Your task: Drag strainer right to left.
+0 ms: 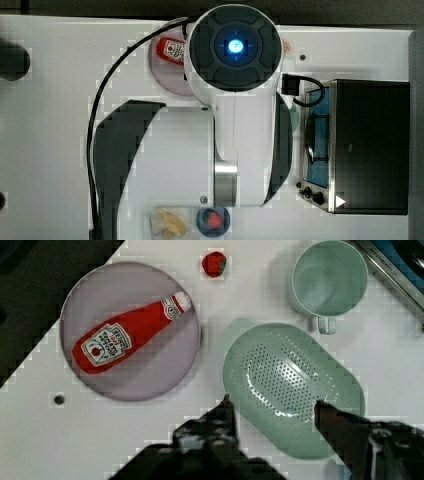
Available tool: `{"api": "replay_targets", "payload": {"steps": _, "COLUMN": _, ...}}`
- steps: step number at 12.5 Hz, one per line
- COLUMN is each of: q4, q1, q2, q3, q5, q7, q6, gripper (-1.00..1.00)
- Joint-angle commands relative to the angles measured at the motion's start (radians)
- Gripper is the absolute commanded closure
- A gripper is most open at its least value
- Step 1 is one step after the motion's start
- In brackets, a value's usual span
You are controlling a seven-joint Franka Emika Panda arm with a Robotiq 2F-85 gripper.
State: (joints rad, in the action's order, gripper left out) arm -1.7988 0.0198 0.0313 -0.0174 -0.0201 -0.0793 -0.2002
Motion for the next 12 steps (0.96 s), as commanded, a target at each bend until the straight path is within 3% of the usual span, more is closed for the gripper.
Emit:
{"api": "replay_targets", "payload": {"steps": 1, "q4": -0.213, "q1": -0.057, "q2": 0.416, "q3": -0.056, "q5": -0.028, "q7": 0.037, "q6": 0.217, "gripper": -0.6}}
{"api": "replay_targets", "payload": {"steps": 3, "q4": -0.214, "q1": -0.056, "q2": 0.412, "q3": -0.055, "q5": -0.028, "q7": 0.037, "q6": 0.215, "gripper": -0.99}}
{"api": "replay_targets", "payload": {"steps": 8, "q4": -0.285, "q1": -0.051, "q2": 0.32, "q3": -0.022, "q5": -0.027, "q7": 0.005, "q6": 0.177, "gripper": -1.0}}
{"api": "replay_targets", "payload": {"steps": 12, "q4": -0.39, "q1": -0.05, "q2": 0.183, "q3": 0.009, "q5": -0.027, "q7": -0.205, "q6": -0.052, "gripper": -1.0}}
